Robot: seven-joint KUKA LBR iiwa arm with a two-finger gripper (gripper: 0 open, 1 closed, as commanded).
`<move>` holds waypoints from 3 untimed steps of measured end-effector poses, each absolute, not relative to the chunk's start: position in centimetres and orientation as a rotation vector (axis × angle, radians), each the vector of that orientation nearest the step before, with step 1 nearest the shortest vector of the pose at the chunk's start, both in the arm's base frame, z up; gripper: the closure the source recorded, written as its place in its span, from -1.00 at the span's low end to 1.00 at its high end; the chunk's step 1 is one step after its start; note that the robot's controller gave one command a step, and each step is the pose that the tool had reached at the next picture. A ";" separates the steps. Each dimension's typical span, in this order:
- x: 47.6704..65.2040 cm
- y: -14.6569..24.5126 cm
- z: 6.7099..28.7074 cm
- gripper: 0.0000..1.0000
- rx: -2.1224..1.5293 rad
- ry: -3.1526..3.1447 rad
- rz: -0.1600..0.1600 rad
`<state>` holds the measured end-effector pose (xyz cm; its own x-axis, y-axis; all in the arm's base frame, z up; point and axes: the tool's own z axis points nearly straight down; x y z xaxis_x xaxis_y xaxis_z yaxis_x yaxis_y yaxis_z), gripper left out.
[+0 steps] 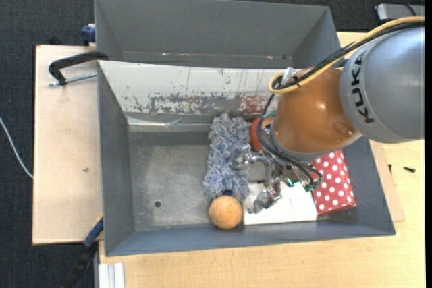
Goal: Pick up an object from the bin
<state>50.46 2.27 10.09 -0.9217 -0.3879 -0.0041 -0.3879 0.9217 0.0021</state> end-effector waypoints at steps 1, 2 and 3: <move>50.0 1.0 9.1 -1.00 -0.666 3.064 0.000; 50.0 1.0 9.1 -1.00 -0.666 3.064 0.001; 49.7 -6.4 7.6 1.00 -1.253 2.866 0.006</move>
Offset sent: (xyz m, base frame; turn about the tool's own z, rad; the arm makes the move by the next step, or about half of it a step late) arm 0.0000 0.0000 0.0000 0.0000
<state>49.66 -6.36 7.59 -0.6792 -0.7338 -0.0141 -0.7338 0.6793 -0.0020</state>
